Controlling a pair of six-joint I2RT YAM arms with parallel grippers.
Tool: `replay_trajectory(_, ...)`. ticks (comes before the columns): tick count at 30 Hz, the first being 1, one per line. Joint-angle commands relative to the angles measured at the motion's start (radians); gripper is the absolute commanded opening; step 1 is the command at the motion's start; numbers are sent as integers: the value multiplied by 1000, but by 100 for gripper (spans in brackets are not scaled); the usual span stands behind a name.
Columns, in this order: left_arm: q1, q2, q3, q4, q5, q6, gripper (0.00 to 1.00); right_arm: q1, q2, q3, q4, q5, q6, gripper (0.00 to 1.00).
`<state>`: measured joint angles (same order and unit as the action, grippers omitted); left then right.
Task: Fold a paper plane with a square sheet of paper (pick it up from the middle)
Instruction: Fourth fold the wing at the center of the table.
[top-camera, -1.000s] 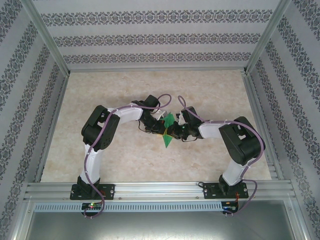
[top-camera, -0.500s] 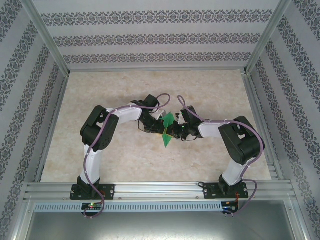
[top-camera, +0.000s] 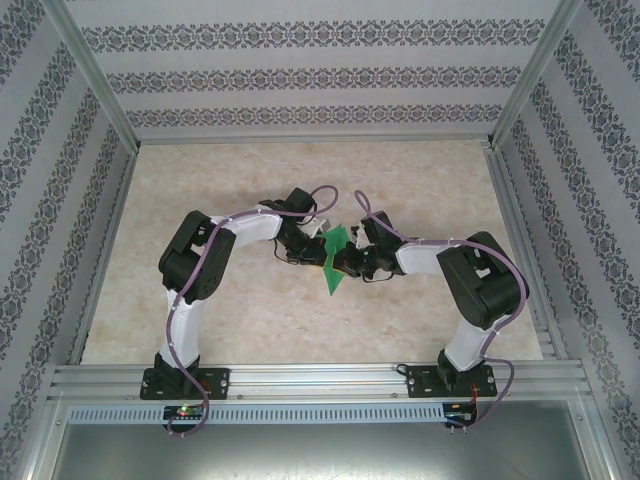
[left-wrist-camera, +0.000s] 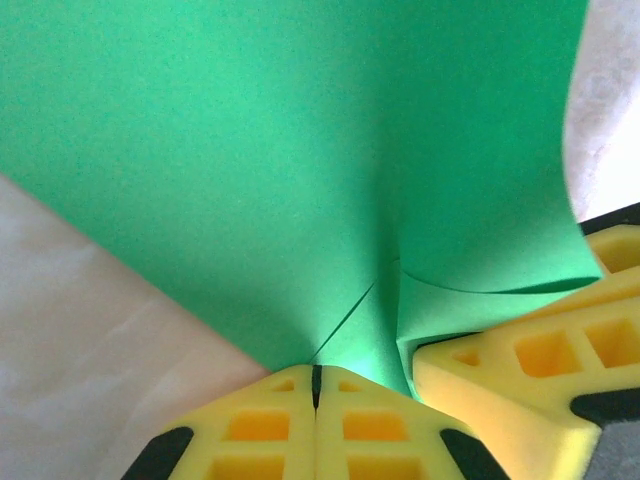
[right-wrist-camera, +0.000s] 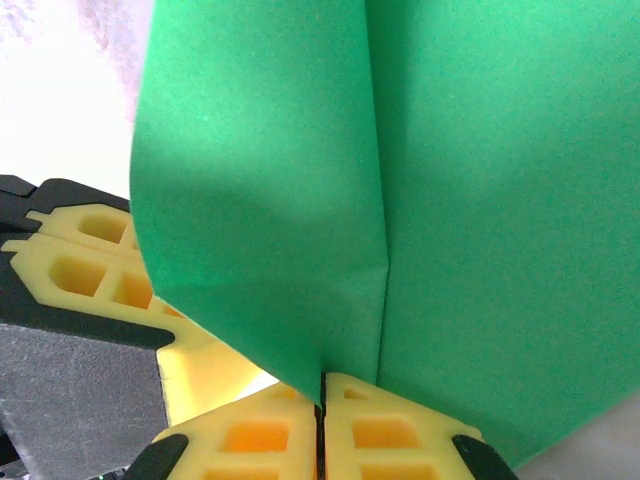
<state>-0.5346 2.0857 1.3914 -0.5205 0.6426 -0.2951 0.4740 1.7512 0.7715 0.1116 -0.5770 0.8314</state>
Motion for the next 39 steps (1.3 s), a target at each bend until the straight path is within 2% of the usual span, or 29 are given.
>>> replay_trajectory(1, 7, 7, 0, -13, -5, 6, 6, 3, 17, 23, -15, -1, -14, 8)
replay_trajectory(29, 6, 27, -25, -1, 2, 16, 4, 31, 52, 59, -24, 8, -3, 9)
replay_trajectory(39, 8, 28, -25, 2, 6, 18, 4, 34, 70, 53, -19, 12, -6, 17)
